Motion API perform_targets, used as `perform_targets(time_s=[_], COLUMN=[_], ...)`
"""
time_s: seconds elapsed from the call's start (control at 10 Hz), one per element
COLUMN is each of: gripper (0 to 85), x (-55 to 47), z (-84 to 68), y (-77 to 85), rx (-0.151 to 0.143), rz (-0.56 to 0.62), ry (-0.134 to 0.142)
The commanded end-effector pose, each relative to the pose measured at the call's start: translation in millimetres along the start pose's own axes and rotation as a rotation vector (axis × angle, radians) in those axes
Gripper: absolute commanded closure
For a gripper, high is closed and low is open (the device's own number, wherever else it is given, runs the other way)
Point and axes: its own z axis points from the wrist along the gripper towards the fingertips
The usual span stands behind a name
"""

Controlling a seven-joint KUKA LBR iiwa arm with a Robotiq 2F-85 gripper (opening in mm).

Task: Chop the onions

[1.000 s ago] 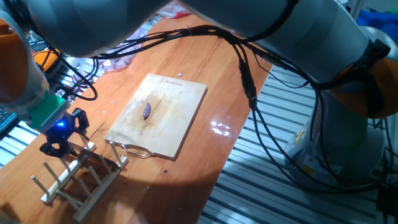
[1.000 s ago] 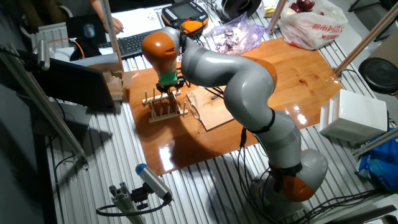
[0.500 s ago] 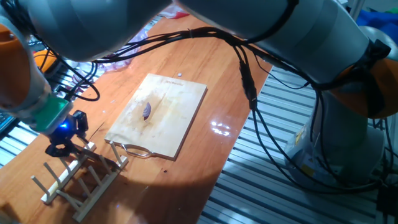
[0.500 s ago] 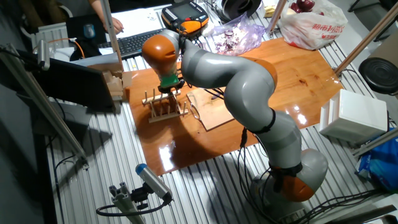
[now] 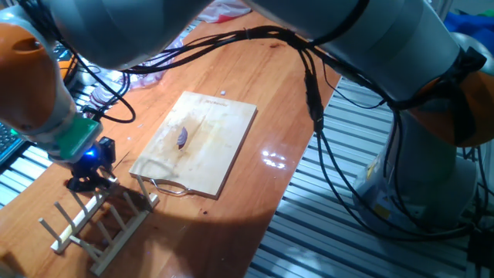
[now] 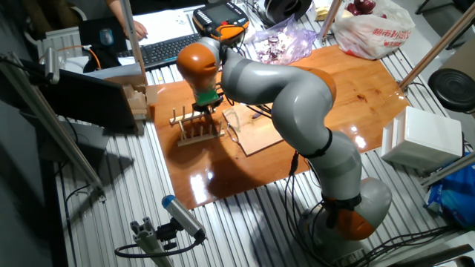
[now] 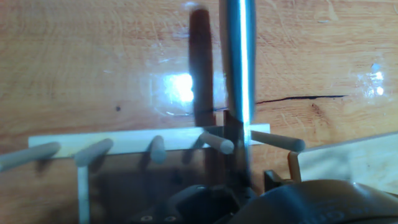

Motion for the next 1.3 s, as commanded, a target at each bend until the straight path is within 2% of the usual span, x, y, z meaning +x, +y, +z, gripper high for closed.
perform_targets(time_s=[0.0, 0.2, 0.3, 0.5, 0.6, 0.7, 0.9, 1.0, 1.2], gripper=[85.0, 85.0, 85.0, 85.0, 85.0, 85.0, 85.0, 85.0, 85.0], x=[-0.1, -0.4, -0.6, -2.0, -3.0, -2.8, -4.3, -3.6, 1.4], z=[-0.3, 0.9, 0.0, -9.0, -22.9, -39.4, -77.4, -100.6, -131.0], y=[-0.7, -0.6, -0.7, -1.6, -1.8, -3.5, -10.3, -15.5, -25.7], rx=[-0.011, -0.012, -0.032, -0.074, -0.102, -0.135, -0.210, -0.211, -0.246], rz=[-0.003, -0.006, -0.002, -0.007, -0.002, 0.014, 0.040, 0.031, 0.003], ry=[0.005, 0.003, 0.014, 0.063, 0.092, 0.102, 0.092, 0.085, 0.076])
